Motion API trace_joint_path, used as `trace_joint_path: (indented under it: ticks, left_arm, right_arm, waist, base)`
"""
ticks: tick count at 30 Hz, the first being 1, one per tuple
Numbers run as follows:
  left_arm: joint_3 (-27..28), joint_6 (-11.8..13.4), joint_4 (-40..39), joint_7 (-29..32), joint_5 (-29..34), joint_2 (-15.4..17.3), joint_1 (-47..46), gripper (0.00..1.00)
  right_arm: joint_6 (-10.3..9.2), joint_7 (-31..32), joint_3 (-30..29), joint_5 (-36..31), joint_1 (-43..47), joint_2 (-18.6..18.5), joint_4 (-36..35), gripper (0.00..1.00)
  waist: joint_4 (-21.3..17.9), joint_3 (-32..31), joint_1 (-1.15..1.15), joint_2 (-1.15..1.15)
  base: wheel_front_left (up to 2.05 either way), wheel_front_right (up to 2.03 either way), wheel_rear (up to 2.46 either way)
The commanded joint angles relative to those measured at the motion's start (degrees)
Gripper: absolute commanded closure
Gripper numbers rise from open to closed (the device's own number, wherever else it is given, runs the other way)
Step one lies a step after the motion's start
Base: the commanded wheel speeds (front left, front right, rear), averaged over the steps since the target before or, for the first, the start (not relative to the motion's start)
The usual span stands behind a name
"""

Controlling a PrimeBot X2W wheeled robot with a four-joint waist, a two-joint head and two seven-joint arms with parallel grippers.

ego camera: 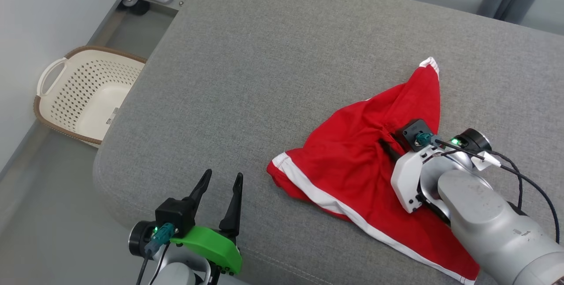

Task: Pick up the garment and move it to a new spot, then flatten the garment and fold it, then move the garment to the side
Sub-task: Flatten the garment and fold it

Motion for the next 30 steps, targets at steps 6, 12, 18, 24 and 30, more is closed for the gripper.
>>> trace_joint_path:
  ticks: [6, 12, 18, 24, 30]
  left_arm:
    - [-2.2, 0.8, -1.3, -0.1, -1.8, -0.1, -1.2, 0.0]
    - [-4.2, 1.3, -1.9, -0.1, -2.8, -0.1, -1.8, 0.0]
    - [-5.1, 1.7, -1.3, -0.1, -3.0, -0.1, -1.9, 0.0]
    - [-1.5, 2.1, -0.9, -0.1, -0.7, 0.0, -0.1, 0.0]
    - [4.9, 2.1, -1.4, -0.1, 2.2, 0.2, 2.6, 0.0]
  right_arm:
    - [-0.27, -1.6, -1.0, -3.3, -3.2, -3.2, 5.0, 1.0]
    - [-0.21, -4.5, -2.1, -6.4, -7.2, -3.2, 7.7, 1.0]
    - [-0.2, -7.1, -5.4, -6.2, -8.6, -0.5, 9.7, 0.0]
    - [-0.19, -8.7, -10.6, -3.9, -4.5, 2.0, 6.3, 0.0]
    - [-0.19, -8.7, -20.2, -5.0, 5.1, 2.3, -7.1, 0.0]
  waist:
    - [1.5, 1.7, 0.0, 0.0]
    - [1.9, 2.2, 0.0, 0.0]
    - [0.2, 0.9, 0.0, 0.0]
    - [-5.7, -3.0, 0.0, 0.0]
    - [-13.9, -7.1, 0.0, 0.0]
  base:
    - [0.0, 0.0, 0.0]
    - [0.0, 0.0, 0.0]
    - [0.0, 0.0, 0.0]
    - [0.0, 0.0, 0.0]
    - [0.0, 0.0, 0.0]
